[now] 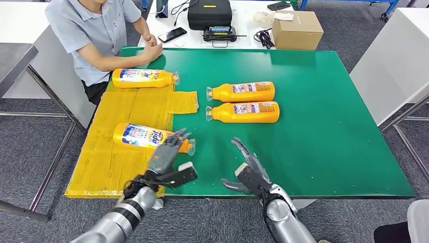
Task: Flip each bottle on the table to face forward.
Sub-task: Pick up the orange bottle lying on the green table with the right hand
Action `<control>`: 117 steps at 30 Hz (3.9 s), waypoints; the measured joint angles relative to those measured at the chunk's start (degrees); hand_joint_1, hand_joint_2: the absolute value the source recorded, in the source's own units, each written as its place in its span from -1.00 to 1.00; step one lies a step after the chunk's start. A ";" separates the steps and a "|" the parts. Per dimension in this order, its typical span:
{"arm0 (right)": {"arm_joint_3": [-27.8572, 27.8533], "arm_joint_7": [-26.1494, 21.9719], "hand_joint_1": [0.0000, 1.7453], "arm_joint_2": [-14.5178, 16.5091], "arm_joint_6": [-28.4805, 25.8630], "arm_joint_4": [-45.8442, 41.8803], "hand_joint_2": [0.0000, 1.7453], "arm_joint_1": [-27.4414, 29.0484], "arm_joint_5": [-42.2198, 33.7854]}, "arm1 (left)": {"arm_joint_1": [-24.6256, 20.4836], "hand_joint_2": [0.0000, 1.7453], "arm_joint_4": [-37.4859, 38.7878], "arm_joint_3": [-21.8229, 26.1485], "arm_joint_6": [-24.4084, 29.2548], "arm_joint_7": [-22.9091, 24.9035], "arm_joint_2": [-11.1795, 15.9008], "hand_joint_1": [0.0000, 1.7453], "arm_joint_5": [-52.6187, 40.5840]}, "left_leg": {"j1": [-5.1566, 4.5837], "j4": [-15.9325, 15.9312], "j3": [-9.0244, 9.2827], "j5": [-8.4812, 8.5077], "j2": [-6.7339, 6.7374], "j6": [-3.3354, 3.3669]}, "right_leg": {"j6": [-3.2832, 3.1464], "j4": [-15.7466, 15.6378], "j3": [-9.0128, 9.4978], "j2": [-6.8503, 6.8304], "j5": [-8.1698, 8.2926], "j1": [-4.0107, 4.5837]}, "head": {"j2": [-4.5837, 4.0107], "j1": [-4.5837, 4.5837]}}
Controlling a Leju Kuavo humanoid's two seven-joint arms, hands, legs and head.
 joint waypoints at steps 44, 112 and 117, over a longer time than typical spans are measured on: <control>-3.10 13.64 -1.00 -5.64 -40.68 -6.60 1.00 3.04 42.30 | 14.83 1.00 -30.77 -10.15 0.57 -8.17 -2.87 -1.00 38.04 | -0.09 0.00 -0.13 -0.02 0.03 0.02 | 0.01 0.00 -0.18 0.02 0.00 -0.09 | 0.00 -0.03; 3.02 16.83 -1.00 -12.88 -11.09 -7.97 1.00 -0.26 21.80 | 16.56 1.00 -34.26 -15.39 -7.47 2.66 -3.14 -1.00 50.22 | -0.12 0.00 -0.03 0.02 0.01 0.12 | 0.10 -0.04 -0.07 0.02 0.07 -0.12 | 0.00 -0.04; 3.78 20.54 -1.00 -13.72 -13.02 -8.82 1.00 0.13 27.33 | 16.58 1.00 -34.26 -15.77 -7.82 3.37 -2.76 -1.00 50.44 | -0.13 0.00 -0.04 0.02 0.01 0.12 | 0.10 -0.04 -0.07 0.02 0.07 -0.12 | 0.00 -0.04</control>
